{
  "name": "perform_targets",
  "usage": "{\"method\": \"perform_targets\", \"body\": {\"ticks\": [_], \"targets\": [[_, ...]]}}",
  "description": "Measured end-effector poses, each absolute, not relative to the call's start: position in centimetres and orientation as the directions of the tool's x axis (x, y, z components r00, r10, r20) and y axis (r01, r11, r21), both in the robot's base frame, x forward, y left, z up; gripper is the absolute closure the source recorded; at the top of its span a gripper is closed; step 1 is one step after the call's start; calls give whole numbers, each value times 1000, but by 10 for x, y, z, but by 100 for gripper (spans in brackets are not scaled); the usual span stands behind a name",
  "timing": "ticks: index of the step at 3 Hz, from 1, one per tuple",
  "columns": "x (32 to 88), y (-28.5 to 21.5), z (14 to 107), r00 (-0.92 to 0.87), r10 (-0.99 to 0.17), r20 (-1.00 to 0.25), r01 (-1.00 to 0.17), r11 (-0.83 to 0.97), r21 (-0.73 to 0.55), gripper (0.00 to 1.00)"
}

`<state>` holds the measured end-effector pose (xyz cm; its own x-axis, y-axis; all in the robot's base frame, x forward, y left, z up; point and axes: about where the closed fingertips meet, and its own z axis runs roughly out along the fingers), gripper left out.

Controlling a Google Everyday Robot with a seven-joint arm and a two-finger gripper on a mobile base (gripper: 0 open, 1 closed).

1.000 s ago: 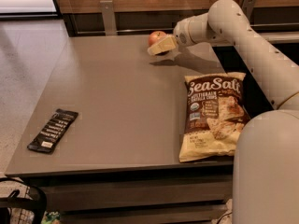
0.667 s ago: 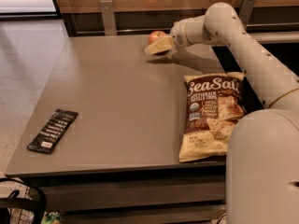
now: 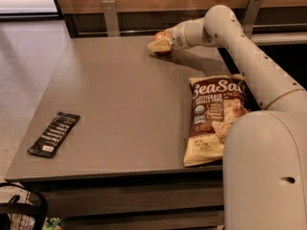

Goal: Move apple near rxbar chocolate

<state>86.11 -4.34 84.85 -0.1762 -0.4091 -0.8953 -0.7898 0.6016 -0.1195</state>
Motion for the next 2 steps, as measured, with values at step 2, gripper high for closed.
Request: {"method": "perform_targets", "body": {"ticks": [2], "targets": [[861,-37,844,-178,-410,-894,-796,595,-114,95]]}}
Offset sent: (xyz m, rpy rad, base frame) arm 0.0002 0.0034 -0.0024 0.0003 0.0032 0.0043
